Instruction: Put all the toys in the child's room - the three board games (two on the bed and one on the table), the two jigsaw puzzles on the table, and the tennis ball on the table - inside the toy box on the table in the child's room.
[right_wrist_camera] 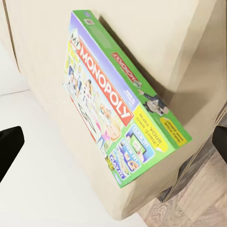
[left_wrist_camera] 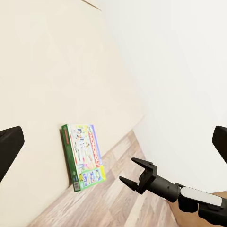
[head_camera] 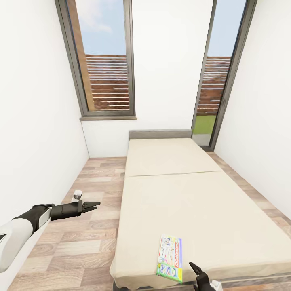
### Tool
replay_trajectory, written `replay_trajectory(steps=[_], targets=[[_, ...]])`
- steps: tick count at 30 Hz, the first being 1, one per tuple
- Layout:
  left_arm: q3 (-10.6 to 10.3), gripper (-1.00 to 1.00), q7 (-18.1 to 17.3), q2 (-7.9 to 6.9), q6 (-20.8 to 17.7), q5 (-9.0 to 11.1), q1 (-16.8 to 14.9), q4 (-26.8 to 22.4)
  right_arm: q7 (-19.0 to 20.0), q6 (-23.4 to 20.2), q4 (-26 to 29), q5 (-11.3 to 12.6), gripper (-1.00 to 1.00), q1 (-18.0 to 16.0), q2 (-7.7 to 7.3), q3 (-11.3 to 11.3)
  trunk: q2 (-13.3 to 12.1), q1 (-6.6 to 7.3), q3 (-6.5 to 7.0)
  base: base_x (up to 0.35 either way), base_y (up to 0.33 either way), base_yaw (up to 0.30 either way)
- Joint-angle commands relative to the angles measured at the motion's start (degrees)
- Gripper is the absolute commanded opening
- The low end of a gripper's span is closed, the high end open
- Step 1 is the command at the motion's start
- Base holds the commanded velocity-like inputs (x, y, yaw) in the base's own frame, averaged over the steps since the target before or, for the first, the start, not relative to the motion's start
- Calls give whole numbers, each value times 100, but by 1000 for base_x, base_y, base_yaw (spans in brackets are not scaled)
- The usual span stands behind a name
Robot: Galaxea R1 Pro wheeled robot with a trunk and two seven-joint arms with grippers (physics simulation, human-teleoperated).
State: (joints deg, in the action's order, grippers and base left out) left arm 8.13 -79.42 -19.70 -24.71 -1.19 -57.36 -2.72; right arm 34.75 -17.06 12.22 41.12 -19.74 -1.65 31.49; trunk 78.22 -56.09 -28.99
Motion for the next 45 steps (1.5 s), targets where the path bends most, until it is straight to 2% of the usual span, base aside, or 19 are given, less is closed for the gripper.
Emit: replay_trajectory(steps=[1,7,15,24,28,38,45], targets=[[22,100,-19,0,-60,-13,-3,-1,7,-52,0,46,100,-3,1,15,45,-22,-24,0,0,0],[22,100,-19,1,-60,-13,-3,-1,-200,-53,0,39,100,-6,6,15,286,-154,-132,0,0,0],[22,100,-20,-7,-60,-13,-3,-1,-827,-69,47,27,100,-38,38,7,606,-330,-276,0,0,0],[23,100,-20,0,-60,-13,-3,-1,-998,-111,68,28,100,-136,72,6,967,-528,-437,0,0,0],[26,100,-20,-6,-60,-13,-3,-1,-1010,-139,70,8,100,-205,166,-4,1128,-615,-509,0,0,0],[29,100,-20,-12,-53,-13,-3,-1,-1021,-243,76,-27,100,-252,310,-33,1128,-615,-509,0,0,0],[23,100,-20,-12,-52,-13,-3,-1,-1015,-644,94,-45,100,-426,330,-102,1128,-615,-509,0,0,0]])
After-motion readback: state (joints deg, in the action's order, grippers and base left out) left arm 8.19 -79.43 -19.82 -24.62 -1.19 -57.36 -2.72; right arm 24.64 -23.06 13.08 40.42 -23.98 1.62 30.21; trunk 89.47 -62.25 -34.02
